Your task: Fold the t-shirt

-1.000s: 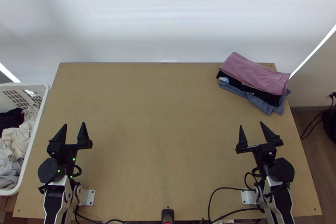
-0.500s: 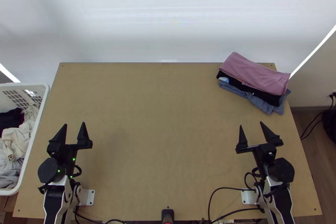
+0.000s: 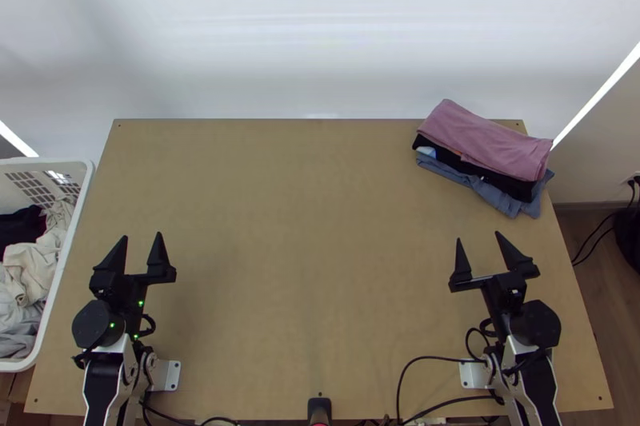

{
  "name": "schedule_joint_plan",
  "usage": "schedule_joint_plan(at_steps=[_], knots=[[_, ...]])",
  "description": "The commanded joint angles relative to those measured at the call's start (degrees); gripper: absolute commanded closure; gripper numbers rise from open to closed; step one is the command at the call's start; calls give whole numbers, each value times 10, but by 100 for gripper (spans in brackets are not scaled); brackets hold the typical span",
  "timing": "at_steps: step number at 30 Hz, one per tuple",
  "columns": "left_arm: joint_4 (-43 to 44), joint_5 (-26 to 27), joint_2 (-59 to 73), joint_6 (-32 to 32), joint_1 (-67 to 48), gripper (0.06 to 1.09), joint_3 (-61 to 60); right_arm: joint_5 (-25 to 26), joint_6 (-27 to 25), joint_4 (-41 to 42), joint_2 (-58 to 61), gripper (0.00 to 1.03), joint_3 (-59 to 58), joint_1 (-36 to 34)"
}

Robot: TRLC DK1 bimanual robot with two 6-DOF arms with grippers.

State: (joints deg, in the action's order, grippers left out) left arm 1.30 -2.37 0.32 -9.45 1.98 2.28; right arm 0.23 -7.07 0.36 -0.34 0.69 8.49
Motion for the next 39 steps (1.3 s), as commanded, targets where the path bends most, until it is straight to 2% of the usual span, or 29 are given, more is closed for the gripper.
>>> schedule_joint_plan(at_steps=[1,5,9,14,17,21,23,26,30,32,39], knots=[[-9,-6,-3,-11,-1,10,-22,6,4,-12,3,5,-2,-2],[-23,28,0,0,-9,11,-20,6,4,-12,3,5,-2,-2],[-17,28,-4,114,0,10,-21,6,4,-12,3,5,-2,-2],[-21,31,-3,180,-2,10,-21,6,4,-12,3,5,-2,-2],[-5,31,-4,189,-8,10,-22,6,4,-12,3,5,-2,-2],[73,28,-3,190,-4,11,-15,6,4,-12,3,5,-2,-2],[72,26,5,186,-2,11,20,6,4,-12,3,5,-2,-2],[7,4,86,147,-3,11,121,6,4,-12,3,5,-2,-2],[-168,-77,274,64,0,11,315,6,4,-12,3,5,-2,-2],[-249,-93,332,40,0,10,389,6,4,-12,3,5,-2,-2],[-391,-97,354,11,13,10,519,6,4,-12,3,5,-2,-2]])
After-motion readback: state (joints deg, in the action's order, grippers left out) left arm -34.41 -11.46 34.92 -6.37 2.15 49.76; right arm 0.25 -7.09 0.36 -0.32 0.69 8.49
